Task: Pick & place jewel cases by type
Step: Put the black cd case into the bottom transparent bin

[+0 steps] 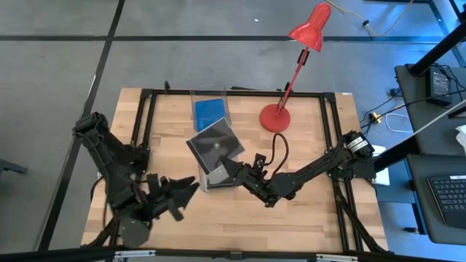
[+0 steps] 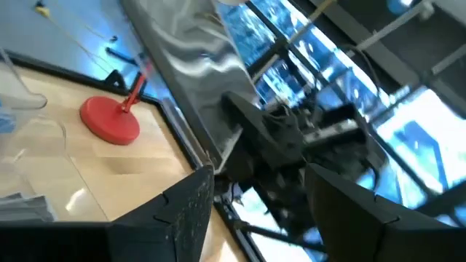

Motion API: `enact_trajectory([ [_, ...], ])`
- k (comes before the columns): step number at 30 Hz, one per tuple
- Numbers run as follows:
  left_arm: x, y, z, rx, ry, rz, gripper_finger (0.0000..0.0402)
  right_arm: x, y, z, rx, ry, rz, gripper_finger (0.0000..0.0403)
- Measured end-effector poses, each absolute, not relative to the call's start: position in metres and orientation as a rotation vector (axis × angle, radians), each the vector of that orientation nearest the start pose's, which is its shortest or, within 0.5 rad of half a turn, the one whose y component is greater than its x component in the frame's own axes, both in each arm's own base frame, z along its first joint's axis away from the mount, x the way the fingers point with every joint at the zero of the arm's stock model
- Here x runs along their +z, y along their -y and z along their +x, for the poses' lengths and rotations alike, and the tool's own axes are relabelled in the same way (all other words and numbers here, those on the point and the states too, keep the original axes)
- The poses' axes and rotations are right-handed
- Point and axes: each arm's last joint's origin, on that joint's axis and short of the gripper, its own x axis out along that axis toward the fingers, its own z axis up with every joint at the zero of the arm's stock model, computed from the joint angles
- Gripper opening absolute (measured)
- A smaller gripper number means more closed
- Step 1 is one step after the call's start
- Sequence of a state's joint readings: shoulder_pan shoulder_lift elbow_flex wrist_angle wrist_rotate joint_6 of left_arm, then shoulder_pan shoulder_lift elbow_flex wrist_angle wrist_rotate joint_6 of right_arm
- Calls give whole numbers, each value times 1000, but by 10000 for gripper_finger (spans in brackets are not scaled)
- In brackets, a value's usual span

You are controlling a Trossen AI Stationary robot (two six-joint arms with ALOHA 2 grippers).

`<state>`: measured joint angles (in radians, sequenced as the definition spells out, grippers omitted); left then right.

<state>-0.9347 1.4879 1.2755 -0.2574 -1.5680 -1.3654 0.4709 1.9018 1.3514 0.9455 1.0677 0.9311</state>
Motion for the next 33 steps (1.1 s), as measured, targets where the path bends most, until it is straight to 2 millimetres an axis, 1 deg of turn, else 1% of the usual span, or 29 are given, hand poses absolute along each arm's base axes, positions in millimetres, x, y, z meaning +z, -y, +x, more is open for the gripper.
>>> enact_trajectory([
  [5,349,240,192,528,219,-807,215,304,-173,390,-315,457,1104,38],
  [7,350,242,189,508,197,-793,216,301,-175,392,-267,408,1089,36],
  [10,350,245,185,488,179,-778,216,295,-175,395,-243,331,1060,27],
  [13,350,248,181,469,169,-778,214,291,-171,398,-226,278,1033,27],
  [16,350,251,177,448,155,-780,213,288,-164,402,-186,198,1063,34],
  [18,350,253,174,431,143,-782,213,286,-158,403,-186,122,1062,38],
  [21,349,257,170,403,125,-786,212,287,-144,400,-258,27,1002,35],
  [24,349,260,165,376,109,-789,213,295,-126,389,-322,-83,943,27],
  [27,349,263,160,358,101,-790,215,302,-107,375,-350,-243,926,28],
  [31,350,266,156,342,94,-791,216,300,-85,359,-373,-470,927,42],
  [33,350,266,155,338,92,-791,215,297,-74,359,-343,-559,938,44],
])
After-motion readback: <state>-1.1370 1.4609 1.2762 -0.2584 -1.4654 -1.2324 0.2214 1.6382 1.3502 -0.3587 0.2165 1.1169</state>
